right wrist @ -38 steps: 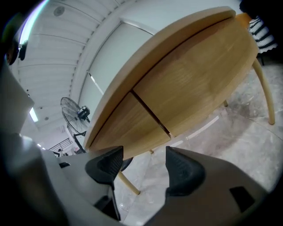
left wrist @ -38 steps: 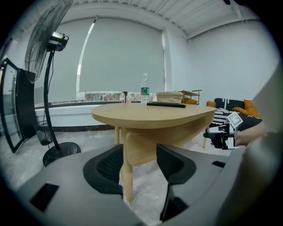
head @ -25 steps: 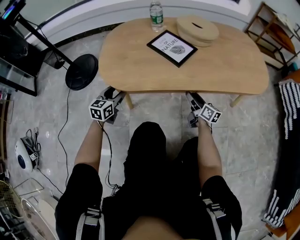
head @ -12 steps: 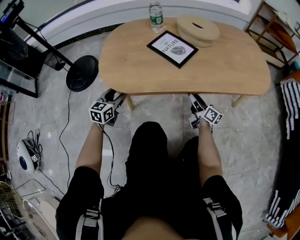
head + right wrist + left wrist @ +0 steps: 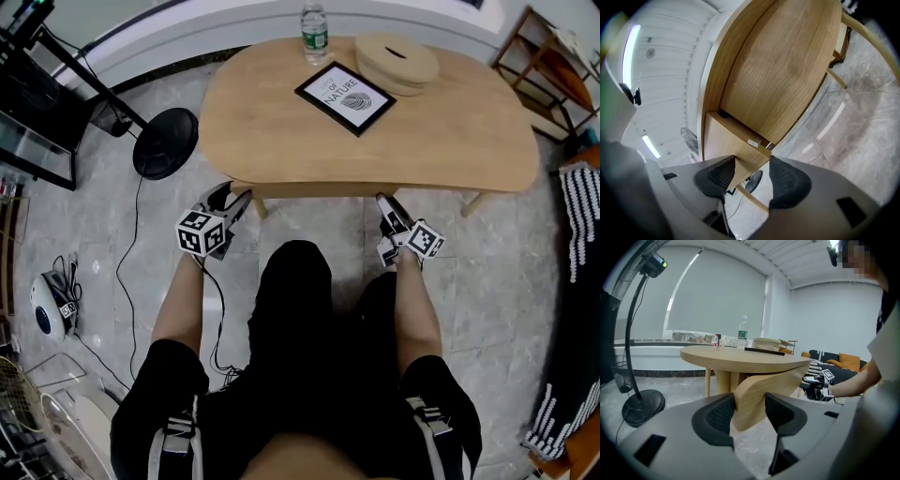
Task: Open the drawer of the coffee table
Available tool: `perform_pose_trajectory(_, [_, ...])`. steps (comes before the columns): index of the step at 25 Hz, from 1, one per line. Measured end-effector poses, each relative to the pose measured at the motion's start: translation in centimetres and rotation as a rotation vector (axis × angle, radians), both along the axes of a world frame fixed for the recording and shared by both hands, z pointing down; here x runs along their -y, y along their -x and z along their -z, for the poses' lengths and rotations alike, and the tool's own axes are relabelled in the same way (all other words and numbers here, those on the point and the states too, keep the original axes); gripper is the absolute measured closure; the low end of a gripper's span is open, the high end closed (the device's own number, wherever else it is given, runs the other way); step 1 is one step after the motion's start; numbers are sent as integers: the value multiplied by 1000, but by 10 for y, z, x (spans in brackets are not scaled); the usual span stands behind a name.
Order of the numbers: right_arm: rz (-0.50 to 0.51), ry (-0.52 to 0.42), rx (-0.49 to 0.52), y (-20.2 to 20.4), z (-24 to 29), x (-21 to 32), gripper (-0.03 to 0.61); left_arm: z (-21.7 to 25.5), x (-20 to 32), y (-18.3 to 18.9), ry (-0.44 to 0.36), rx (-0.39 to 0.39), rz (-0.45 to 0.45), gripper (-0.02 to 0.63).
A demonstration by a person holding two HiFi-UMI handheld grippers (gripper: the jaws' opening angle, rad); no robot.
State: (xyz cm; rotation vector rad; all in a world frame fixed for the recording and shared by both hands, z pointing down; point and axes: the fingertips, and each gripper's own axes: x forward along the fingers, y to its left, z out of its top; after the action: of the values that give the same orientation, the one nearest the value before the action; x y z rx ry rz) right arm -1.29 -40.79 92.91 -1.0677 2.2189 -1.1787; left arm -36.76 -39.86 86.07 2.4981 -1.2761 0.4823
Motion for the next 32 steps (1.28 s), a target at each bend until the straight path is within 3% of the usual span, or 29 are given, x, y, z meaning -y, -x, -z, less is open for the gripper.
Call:
perform_pose_trajectory(19, [77, 3, -45, -2, 3, -45, 382, 4, -47, -2, 19, 63, 22, 405])
perform_pose_trajectory(32, [126, 3, -82, -4, 1, -82, 397, 5, -85, -2, 28, 97, -20, 423])
